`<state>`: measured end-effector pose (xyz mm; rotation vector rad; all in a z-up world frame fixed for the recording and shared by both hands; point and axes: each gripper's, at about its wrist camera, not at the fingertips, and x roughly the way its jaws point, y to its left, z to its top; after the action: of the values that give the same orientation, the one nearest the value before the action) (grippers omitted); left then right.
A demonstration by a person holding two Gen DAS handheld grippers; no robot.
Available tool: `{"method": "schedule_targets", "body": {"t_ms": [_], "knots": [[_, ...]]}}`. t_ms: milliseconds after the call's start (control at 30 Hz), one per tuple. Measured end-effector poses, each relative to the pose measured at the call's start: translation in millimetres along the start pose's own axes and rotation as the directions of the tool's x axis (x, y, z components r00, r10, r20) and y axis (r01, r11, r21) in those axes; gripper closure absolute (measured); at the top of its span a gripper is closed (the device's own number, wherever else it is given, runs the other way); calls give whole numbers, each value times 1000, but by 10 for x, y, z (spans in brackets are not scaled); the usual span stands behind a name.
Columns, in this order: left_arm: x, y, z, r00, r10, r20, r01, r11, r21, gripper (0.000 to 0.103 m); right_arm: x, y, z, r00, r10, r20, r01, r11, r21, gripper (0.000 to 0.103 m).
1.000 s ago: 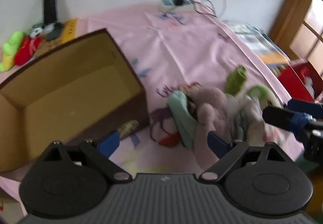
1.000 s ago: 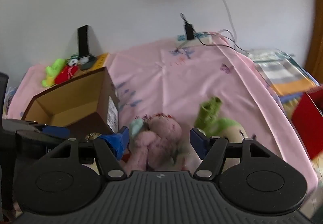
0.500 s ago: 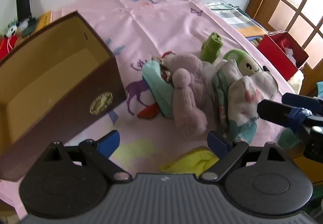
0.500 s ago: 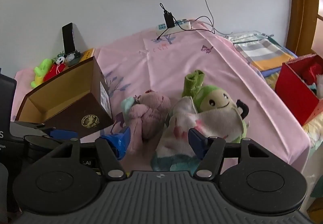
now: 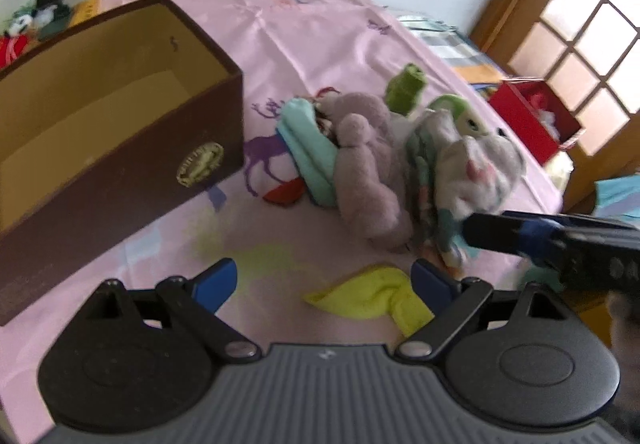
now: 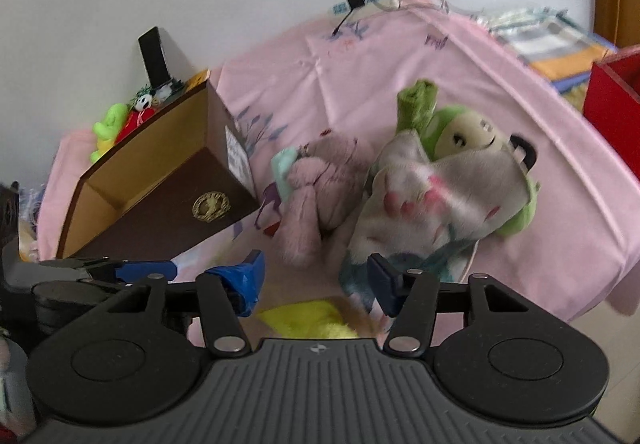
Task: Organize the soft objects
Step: 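Move the right gripper toward the yellow cloth beside the plush pile, then close the right gripper on the yellow cloth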
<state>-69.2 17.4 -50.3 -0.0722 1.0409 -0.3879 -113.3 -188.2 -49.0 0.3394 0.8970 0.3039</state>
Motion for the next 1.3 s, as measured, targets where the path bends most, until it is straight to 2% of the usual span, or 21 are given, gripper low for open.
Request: {"method": "schedule_targets", "body": {"t_ms": [100,167,300,433,533,700,800,900,1033,1167,1300], "knots": [[1,49,-121,998,-67,-14,67,998,17,10,61,93,-7,999,21,-44,-20,999,36,67],[16,82,-177,994,-107,-14,107,994,-4,10,74,85,-20,997,31,-70,-28,999,41,69],[87,93,-241,973,-229,-38,228,973,-30,9,106,37,-62,988,66,-139,-61,997,43,71],[238,-48,-306,953,-281,-111,286,958,26,9,179,-57,-123,979,64,-195,-58,998,40,71],[361,-179,-350,943,-292,-162,306,949,70,9,266,-130,-162,972,56,-227,-41,997,72,72],[575,-300,-344,928,-308,-208,330,941,77,12,404,-292,-276,965,77,-249,-42,989,143,72],[660,-324,-312,925,-313,-216,334,940,64,22,445,-347,-352,962,94,-256,-47,982,182,74],[716,-332,-296,922,-318,-220,338,940,56,31,499,-431,-370,953,138,-269,-78,972,222,81],[785,-333,-309,912,-333,-240,352,935,41,52,518,-453,-357,949,159,-273,-99,970,221,87],[727,-320,-317,922,-321,-215,339,939,53,57,506,-450,-347,942,176,-285,-125,974,191,90],[531,-264,-303,934,-317,-168,331,941,65,58,490,-353,-306,932,214,-293,-168,970,174,91]]}}
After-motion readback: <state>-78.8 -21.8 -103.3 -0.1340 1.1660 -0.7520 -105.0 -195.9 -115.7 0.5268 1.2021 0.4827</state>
